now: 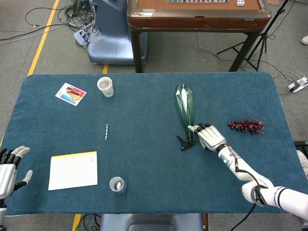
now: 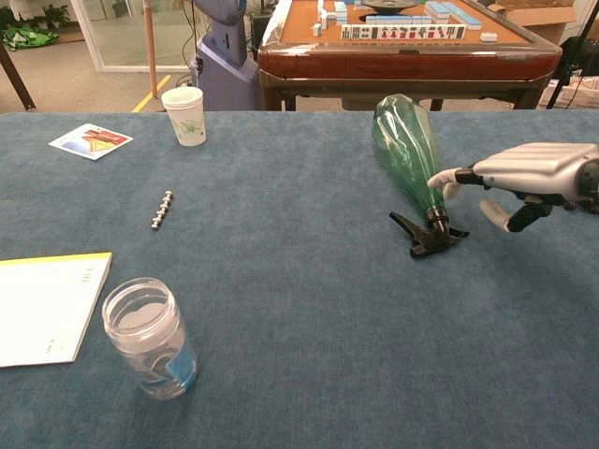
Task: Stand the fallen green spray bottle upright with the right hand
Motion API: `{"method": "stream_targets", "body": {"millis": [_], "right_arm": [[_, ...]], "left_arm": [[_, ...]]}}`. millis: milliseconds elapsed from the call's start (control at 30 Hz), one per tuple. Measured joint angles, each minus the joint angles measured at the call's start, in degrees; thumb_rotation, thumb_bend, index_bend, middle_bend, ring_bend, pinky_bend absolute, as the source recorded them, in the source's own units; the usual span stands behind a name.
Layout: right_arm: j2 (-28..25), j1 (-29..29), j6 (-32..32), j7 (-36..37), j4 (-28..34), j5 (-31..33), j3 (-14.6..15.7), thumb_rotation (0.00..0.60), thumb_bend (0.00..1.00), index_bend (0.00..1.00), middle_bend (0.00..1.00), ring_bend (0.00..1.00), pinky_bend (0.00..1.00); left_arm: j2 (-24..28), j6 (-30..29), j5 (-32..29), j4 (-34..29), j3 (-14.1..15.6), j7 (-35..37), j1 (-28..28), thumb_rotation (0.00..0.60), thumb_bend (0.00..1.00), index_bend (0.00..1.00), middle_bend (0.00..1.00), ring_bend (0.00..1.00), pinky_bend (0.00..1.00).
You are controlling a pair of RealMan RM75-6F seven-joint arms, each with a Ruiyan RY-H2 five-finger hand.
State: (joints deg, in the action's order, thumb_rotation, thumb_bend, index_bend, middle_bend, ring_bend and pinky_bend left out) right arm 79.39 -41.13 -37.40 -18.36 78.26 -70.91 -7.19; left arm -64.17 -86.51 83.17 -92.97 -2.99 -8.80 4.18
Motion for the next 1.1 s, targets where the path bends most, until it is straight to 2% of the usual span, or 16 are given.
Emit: {"method": "stream_targets", "body": {"millis": [300,400,533,667,767,867,1100], "right_arm": [[5.8,-4.9,0.6,-2.7,-0.1,-0.3,-0.2,0.6,0.8,0.0,0.15,0.09,0.21],[7.3,-6.6,0.5,-3.6,0.3,-0.1,-0.9,0.6,0.75,0.0,0.15,0.09,0.21],[7.7,-7.6,-0.8,-3.4,2.4,-0.4,-1.8,0.6,0.6,0.0,0.16,0.09,0.21],[7.2,-8.3,-3.4,-3.0,3.4,-2.0,-2.7,0.6,0.38,0.0,0.19,0.09,0.21],[7.2,-9.1,-4.6,-4.0,2.5,-2.9,-3.1,0.6,0.25,0.07,0.2,0.09,0.21],[8.0,-10.3,-5.5,-6.4,0.1,-3.9,-3.2,0.6,0.2,0.11,0.21,0.09,0.21],[12.1,-13.6,-6.2,-10.1,-8.3,-6.4,-2.8,0.6,0.16,0.14,0.21,0.09,0.21]], "left_arm": [[-0.4,-0.1,-0.5,1.1,0.1,0.2,-0.5,0.6,0.33,0.19,0.17,0.17,0.06],[-0.5,0.0,-0.8,1.3,0.2,0.4,-0.7,0.6,0.33,0.19,0.17,0.17,0.06],[-0.4,-0.5,-0.9,1.5,0.2,1.0,-1.1,0.6,0.33,0.19,0.17,0.17,0.06],[-0.1,-0.7,-1.1,1.7,0.2,1.6,-1.6,0.6,0.33,0.19,0.17,0.17,0.06],[-0.1,-0.8,-0.8,1.6,0.3,1.7,-1.7,0.6,0.33,0.19,0.17,0.17,0.06],[-0.2,-0.8,-0.5,1.4,0.5,1.7,-1.7,0.6,0.33,0.19,0.17,0.17,0.06],[0.1,-1.1,-0.5,1.0,0.5,1.5,-2.0,0.6,0.33,0.19,0.17,0.17,0.06]]}}
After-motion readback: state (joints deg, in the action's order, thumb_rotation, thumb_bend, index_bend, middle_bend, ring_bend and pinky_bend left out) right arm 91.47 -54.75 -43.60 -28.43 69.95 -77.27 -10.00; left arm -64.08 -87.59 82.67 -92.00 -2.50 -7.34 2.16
